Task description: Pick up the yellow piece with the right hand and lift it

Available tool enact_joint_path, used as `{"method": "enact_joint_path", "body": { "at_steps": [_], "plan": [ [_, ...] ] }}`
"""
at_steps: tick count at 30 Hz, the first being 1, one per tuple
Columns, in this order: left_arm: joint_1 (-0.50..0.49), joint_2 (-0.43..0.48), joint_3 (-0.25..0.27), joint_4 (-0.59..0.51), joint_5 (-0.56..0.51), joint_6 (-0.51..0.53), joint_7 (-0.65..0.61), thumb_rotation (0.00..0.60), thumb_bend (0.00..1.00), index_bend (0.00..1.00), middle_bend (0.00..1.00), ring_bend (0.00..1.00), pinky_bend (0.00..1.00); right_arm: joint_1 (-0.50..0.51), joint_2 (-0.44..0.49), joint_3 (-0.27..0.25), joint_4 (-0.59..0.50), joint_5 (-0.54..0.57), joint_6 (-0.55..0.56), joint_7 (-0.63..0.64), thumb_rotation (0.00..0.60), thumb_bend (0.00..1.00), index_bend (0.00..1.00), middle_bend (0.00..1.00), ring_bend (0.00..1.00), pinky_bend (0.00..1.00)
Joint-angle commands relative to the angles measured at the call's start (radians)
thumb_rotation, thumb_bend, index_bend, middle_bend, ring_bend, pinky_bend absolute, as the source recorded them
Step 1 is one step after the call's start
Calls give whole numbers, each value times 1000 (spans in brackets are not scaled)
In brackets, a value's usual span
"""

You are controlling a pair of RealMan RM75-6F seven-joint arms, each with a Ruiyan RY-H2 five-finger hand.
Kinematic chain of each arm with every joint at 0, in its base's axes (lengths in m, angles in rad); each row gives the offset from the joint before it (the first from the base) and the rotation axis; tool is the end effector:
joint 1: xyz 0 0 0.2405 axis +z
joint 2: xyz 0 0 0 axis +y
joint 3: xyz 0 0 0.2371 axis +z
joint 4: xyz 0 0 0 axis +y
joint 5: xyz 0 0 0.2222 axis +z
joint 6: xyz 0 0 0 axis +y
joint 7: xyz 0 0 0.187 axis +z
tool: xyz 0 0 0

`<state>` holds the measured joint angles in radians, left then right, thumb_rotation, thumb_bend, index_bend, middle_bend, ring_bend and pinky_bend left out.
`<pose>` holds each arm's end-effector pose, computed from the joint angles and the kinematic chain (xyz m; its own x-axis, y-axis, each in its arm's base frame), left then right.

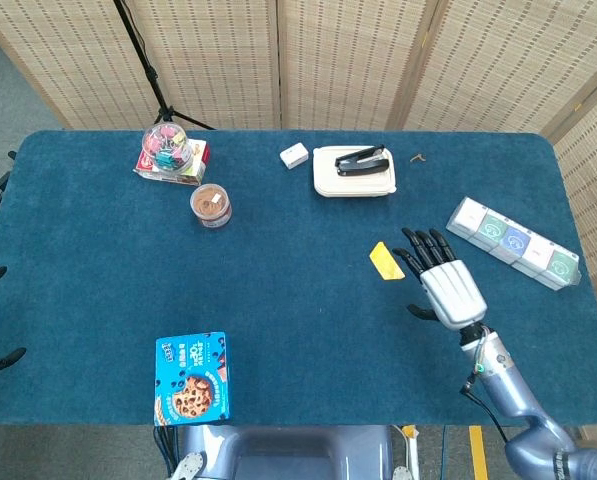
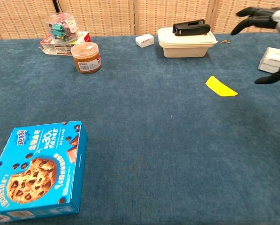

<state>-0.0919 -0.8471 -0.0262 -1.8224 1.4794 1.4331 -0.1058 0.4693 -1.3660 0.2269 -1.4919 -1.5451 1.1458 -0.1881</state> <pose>-0.2834 0.2177 0.1881 0.3531 0.0699 0.9330 0.9350 0.0103 -0.3546 -0.1718 -0.3484 0.0476 0.4784 0.0165 0.8780 -0.8014 -0.4006 0.4442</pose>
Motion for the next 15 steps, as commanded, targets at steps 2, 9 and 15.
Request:
{"method": "enact_joint_path", "body": {
  "at_steps": [2,9,15],
  "plan": [
    [-3,-1,-2,-3,-8,-7,6,600,101,0,0,0,0,80,-90,29,113,60,-88,-43,600,0,196,0,0,0],
    [-11,-4,-10,-10,-40,-25,27,600,101,0,0,0,0,163,-166,45,227,147,-182,-83,600,0,194,0,0,0],
    [-26,-10,-20,-25,-80,-53,67,600,101,0,0,0,0,197,-211,16,330,165,-215,-93,600,0,195,0,0,0]
  ]
}}
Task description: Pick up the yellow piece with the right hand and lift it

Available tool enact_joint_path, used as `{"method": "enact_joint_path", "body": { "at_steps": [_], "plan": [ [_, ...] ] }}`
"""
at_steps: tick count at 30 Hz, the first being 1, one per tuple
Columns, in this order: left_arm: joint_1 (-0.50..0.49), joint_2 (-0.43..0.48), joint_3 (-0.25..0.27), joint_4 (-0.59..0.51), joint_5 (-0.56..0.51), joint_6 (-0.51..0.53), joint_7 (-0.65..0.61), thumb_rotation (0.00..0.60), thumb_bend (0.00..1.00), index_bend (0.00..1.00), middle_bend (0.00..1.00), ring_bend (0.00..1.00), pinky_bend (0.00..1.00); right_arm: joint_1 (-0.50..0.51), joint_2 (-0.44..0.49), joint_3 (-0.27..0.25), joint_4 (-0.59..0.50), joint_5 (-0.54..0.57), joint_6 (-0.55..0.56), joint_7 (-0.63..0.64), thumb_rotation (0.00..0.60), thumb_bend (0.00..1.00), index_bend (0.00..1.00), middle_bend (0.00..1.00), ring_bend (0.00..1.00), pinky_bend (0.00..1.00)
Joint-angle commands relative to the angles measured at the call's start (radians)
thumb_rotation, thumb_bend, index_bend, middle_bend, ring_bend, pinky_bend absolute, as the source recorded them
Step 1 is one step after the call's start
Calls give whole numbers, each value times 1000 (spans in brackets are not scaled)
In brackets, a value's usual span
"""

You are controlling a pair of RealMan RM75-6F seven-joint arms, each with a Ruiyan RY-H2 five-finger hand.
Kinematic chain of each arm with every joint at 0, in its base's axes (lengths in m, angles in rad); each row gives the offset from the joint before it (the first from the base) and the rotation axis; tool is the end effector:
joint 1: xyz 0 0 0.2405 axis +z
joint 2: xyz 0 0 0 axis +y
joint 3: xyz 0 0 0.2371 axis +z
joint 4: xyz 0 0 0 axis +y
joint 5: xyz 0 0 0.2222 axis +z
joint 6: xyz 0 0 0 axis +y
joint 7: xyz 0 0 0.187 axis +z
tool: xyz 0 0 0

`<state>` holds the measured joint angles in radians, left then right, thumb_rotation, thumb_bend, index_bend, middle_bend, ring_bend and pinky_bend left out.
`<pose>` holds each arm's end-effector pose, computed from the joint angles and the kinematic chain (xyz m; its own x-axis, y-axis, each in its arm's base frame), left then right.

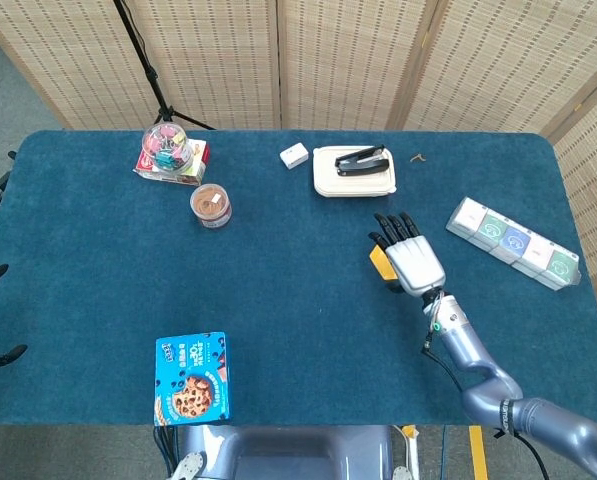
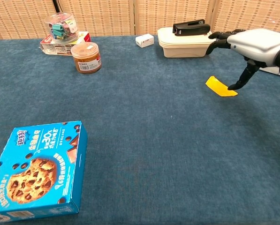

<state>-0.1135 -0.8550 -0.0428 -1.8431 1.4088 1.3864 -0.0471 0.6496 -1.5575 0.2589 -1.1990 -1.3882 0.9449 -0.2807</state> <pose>-0.2867 0.2261 0.1832 0.3698 0.0921 0.9245 0.9254 0.0518 -0.3753 -0.1744 -0.4095 -0.0053 0.6103 -0.0561 0.7902 -0.7481 -0.3691 0.5515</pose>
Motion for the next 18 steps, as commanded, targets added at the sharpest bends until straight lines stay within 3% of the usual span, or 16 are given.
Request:
{"method": "enact_joint_path", "body": {
  "at_steps": [1,18],
  "plan": [
    [-6,-2,-5,-6,-15,-9,13,600,101,0,0,0,0,19,-20,-20,45,7,-16,4,600,0,195,0,0,0],
    [-17,-15,-13,-25,-52,-24,67,600,101,0,0,0,0,45,-73,-77,177,-31,26,79,600,0,177,0,0,0]
  ]
}}
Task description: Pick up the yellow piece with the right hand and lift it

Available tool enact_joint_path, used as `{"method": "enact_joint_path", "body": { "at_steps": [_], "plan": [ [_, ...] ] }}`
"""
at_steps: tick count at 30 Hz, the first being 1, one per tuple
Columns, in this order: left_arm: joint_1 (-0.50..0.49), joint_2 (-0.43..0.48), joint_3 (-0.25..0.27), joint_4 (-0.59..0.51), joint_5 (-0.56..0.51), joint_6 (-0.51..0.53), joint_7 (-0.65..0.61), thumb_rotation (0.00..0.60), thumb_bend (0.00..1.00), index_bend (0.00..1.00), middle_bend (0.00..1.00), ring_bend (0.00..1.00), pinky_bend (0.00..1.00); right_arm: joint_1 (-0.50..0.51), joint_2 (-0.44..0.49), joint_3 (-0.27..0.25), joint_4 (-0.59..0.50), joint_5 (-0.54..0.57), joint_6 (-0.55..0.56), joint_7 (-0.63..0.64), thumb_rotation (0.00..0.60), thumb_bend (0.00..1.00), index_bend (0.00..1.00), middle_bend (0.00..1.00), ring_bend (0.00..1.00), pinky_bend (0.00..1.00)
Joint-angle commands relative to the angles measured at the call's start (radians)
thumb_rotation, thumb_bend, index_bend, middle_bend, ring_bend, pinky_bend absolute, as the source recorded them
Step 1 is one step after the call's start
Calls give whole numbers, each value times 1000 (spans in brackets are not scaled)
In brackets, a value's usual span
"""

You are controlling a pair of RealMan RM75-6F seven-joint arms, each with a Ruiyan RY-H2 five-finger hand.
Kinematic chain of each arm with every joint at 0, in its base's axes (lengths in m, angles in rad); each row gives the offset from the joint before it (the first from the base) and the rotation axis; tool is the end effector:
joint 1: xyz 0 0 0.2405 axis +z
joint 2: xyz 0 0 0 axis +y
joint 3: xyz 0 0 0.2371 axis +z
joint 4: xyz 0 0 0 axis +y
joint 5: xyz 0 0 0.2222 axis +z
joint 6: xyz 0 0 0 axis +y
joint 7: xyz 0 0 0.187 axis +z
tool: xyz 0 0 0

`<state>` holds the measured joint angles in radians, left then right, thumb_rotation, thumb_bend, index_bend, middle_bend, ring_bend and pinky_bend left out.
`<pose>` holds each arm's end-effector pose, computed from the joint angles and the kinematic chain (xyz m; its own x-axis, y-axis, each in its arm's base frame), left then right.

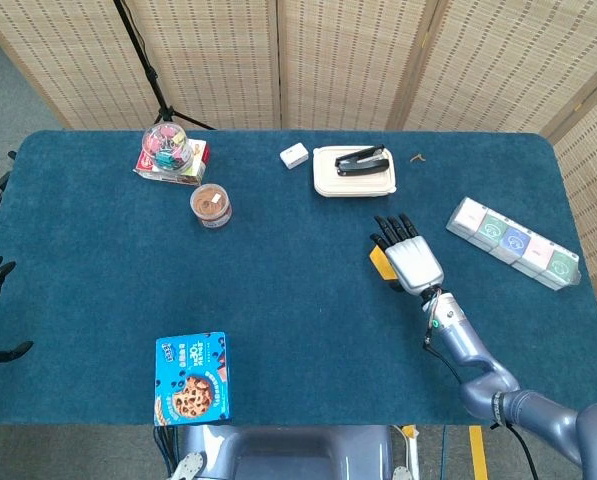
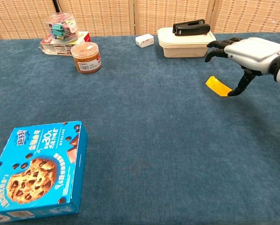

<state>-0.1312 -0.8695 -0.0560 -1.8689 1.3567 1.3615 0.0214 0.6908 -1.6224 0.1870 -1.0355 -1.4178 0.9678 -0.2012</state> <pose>-0.2847 0.2323 0.1766 0.3860 0.1057 0.9164 0.9160 0.0736 -0.3944 -0.1902 -0.4165 -0.0184 0.6499 -0.0482 0.7585 -0.7125 -0.3860 0.5860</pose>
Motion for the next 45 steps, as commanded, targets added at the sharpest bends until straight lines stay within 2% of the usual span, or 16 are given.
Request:
{"method": "enact_joint_path", "body": {
  "at_steps": [1,16,30,37,45],
  "plan": [
    [1,0,0,1,0,1,-2,600,101,0,0,0,0,4,-12,-8,21,-1,5,-3,600,0,176,0,0,0],
    [1,0,-1,3,-5,-1,-6,600,102,0,0,0,0,17,-72,-29,115,6,14,-5,600,0,176,0,0,0],
    [-2,-9,0,-6,-11,-4,27,600,100,0,0,0,0,29,-132,-34,249,7,31,0,600,0,191,0,0,0],
    [-4,-9,0,-6,-13,-5,30,600,101,0,0,0,0,34,-159,-34,300,2,47,23,600,0,226,0,0,0],
    [-2,-8,1,-4,-10,-2,24,600,101,0,0,0,0,43,-140,-45,275,-6,26,50,600,0,319,0,0,0]
  ]
}}
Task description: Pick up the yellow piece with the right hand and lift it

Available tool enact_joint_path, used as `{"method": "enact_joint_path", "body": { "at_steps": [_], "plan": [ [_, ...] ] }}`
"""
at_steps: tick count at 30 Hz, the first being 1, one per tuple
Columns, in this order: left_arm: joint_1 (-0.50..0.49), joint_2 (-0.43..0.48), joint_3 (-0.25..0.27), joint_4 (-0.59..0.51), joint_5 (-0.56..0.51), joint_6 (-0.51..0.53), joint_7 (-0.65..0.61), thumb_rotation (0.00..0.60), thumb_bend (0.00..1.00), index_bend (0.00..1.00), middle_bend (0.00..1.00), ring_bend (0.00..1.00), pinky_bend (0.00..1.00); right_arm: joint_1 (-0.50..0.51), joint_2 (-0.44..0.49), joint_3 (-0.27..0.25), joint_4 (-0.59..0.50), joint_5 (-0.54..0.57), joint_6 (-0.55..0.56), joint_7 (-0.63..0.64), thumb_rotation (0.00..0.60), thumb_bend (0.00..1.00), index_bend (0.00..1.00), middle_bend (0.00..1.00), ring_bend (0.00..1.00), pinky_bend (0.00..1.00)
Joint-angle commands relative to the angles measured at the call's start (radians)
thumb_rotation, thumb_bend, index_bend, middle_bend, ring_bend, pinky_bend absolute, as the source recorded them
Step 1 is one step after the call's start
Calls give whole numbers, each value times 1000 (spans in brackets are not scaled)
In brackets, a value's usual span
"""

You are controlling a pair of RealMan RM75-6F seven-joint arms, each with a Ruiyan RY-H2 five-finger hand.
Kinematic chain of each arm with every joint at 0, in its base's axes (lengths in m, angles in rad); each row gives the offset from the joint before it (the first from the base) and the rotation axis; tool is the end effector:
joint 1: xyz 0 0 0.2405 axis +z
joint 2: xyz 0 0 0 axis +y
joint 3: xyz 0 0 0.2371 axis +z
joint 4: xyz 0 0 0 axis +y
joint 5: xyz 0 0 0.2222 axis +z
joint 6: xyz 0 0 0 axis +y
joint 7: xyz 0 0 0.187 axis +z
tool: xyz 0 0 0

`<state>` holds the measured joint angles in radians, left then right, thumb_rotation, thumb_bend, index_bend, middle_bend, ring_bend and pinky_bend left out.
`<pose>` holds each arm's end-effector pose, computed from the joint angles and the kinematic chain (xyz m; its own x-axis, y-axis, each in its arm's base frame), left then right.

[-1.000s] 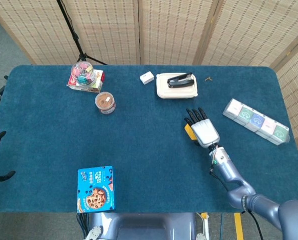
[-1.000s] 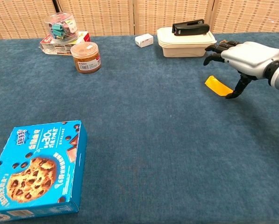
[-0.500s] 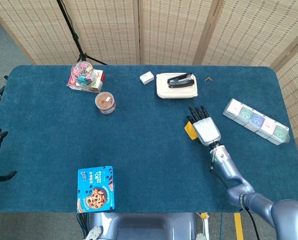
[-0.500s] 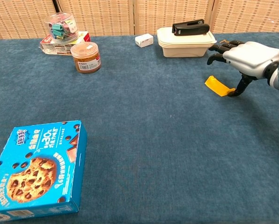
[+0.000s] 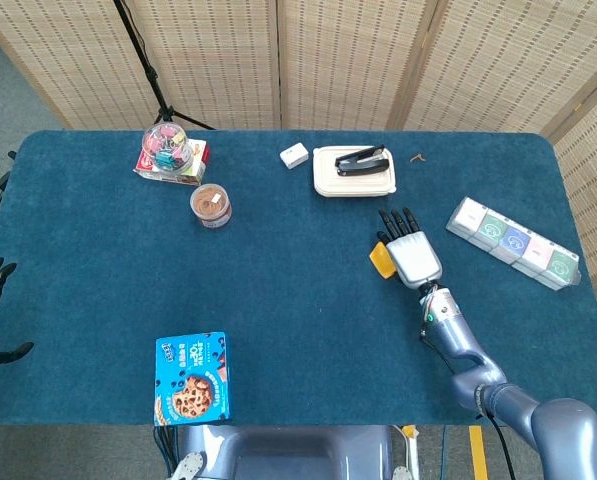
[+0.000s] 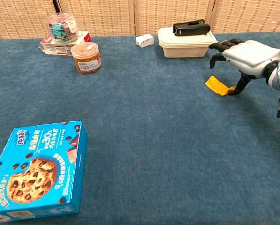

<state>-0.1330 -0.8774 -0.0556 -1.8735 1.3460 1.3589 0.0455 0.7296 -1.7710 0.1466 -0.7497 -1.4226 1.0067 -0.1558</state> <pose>-0.2847 0.2323 0.1737 0.3946 0.1115 0.9121 0.9114 0.0791 -0.4040 -0.2080 -0.4331 -0.0306 0.7064 0.0086 0.7078 -0.6616 -0.3475 0.6645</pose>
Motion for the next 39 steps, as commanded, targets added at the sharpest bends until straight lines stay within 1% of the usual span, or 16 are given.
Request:
{"method": "enact_joint_path", "body": {
  "at_steps": [1,3,5,8,14,16,18,22,26,31,39],
  "plan": [
    [0,0,0,0,1,0,0,600,101,0,0,0,0,6,14,-6,-18,-2,-20,7,600,15,335,0,0,0],
    [0,1,1,0,2,0,-1,600,101,0,0,0,0,13,30,-12,-38,-4,-44,10,600,97,362,0,0,0],
    [1,1,1,0,2,1,-2,600,101,0,0,0,0,19,46,-16,-55,-2,-66,4,600,220,383,0,0,0],
    [0,1,1,0,1,0,-3,600,101,0,0,0,0,30,70,-14,-85,9,-101,-16,600,322,393,0,0,0],
    [-1,2,0,0,0,-2,-1,600,101,0,0,0,0,37,98,-1,-134,45,-132,-69,600,471,420,0,0,0],
    [-1,2,1,0,1,-3,-2,600,101,0,0,0,0,38,104,0,-144,51,-138,-80,600,503,428,0,0,0],
    [-1,2,1,0,1,-3,-2,600,101,0,0,0,0,40,111,-3,-154,56,-148,-89,600,519,431,0,0,0],
    [0,3,1,1,2,-2,-7,600,101,0,0,0,0,45,120,-6,-166,65,-167,-107,600,520,433,0,0,0],
    [0,4,0,2,2,-2,-11,600,101,0,0,0,0,46,116,-2,-165,74,-163,-113,600,520,507,0,0,0],
    [0,5,0,2,3,-3,-13,600,101,0,0,0,0,46,107,-1,-153,80,-158,-116,600,520,566,0,0,0],
    [0,4,0,2,3,-1,-11,600,101,0,0,0,0,44,90,-3,-129,75,-138,-95,600,520,594,0,0,0]
  ]
}}
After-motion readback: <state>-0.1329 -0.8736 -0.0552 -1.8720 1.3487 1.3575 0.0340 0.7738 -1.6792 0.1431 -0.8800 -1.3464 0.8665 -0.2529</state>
